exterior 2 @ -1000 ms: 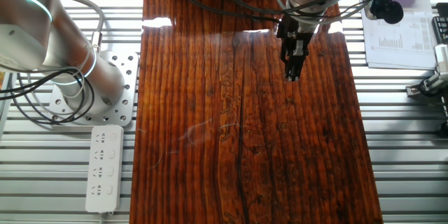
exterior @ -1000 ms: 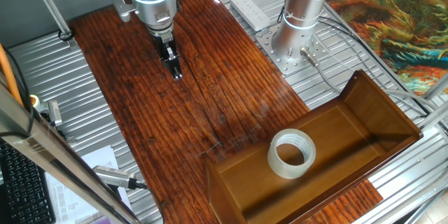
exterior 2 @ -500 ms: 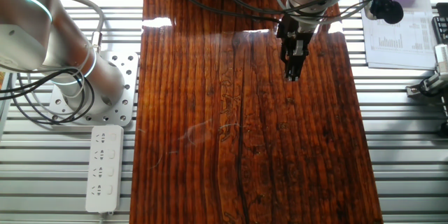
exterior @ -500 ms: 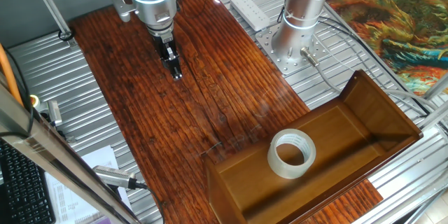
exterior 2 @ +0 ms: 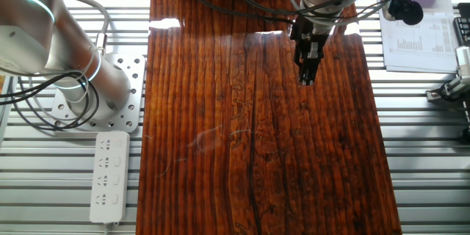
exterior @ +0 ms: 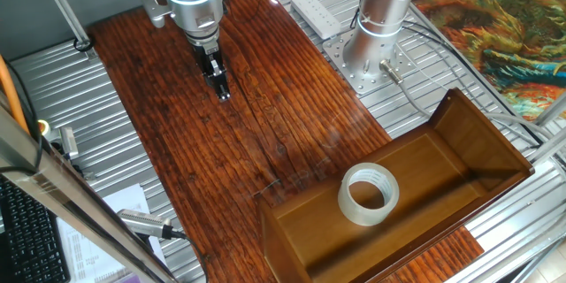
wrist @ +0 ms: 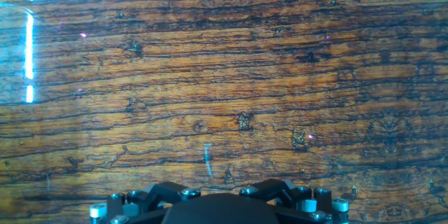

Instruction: Take the object down from the shelf

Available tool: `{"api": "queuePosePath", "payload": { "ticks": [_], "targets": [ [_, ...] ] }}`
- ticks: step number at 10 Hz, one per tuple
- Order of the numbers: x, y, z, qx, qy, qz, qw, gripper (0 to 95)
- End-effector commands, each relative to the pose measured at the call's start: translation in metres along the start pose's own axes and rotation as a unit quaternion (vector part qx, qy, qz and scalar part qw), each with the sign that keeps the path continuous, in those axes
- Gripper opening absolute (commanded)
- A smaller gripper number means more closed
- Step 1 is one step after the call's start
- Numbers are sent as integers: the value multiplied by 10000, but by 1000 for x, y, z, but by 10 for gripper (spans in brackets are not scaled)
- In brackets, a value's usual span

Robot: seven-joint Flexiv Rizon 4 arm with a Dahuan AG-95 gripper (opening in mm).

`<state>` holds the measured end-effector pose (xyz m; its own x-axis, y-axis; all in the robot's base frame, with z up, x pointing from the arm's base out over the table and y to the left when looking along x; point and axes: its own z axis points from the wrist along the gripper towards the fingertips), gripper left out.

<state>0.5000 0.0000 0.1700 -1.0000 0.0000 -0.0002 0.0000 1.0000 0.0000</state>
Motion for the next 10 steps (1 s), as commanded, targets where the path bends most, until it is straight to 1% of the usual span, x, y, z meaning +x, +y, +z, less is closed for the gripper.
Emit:
{"api": "queuePosePath", "payload": {
  "ticks": [1, 2, 7, 10],
  "targets": [
    [0, 0, 0, 338, -17, -1002, 9944, 0],
    [0, 0, 0, 384, 2, -1006, 9942, 0],
    [0, 0, 0, 388, 5, -1000, 9942, 0],
    [0, 0, 0, 388, 32, -969, 9945, 0]
  ]
}}
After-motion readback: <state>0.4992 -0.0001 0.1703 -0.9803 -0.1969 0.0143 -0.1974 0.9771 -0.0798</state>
